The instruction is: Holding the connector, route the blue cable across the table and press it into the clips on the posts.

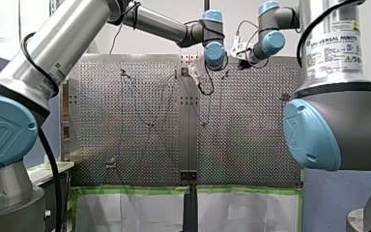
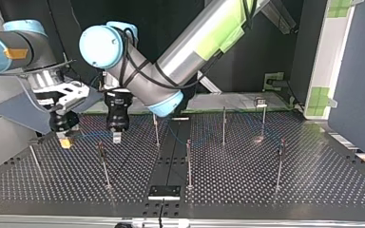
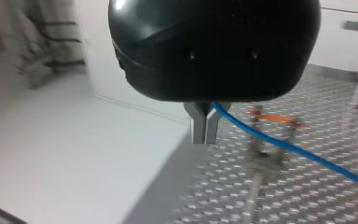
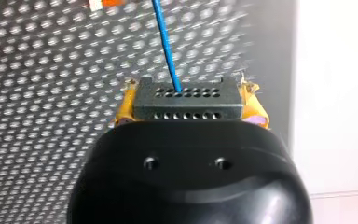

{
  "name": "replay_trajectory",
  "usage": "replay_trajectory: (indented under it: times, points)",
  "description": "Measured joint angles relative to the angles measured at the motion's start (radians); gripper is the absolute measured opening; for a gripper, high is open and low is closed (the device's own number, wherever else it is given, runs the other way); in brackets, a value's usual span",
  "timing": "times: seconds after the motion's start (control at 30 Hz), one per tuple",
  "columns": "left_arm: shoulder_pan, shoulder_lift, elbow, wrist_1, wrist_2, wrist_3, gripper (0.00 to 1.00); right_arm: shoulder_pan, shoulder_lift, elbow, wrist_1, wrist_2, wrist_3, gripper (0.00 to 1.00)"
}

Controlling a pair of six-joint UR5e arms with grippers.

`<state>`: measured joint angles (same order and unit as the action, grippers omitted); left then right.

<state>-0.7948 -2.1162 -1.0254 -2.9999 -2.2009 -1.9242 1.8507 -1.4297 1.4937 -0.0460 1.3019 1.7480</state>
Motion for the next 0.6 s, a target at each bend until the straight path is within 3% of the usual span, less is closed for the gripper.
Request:
replay_trajectory:
  times: [0.17,0.4,0.6]
  points:
    - [0.030,0.001,0.002,0.030,0.046,-0.017,0.00,-0.004,-0.034,-0.011,0.000,-0.001,0.003,0.00]
    - [0.055,-0.041,0.002,-0.003,0.109,-0.016,0.00,-0.014,-0.024,-0.015,0.001,0.000,0.005,0.00]
    - [0.061,-0.056,0.001,0.009,0.165,-0.016,0.00,-0.025,-0.017,-0.011,0.004,0.001,0.005,0.00]
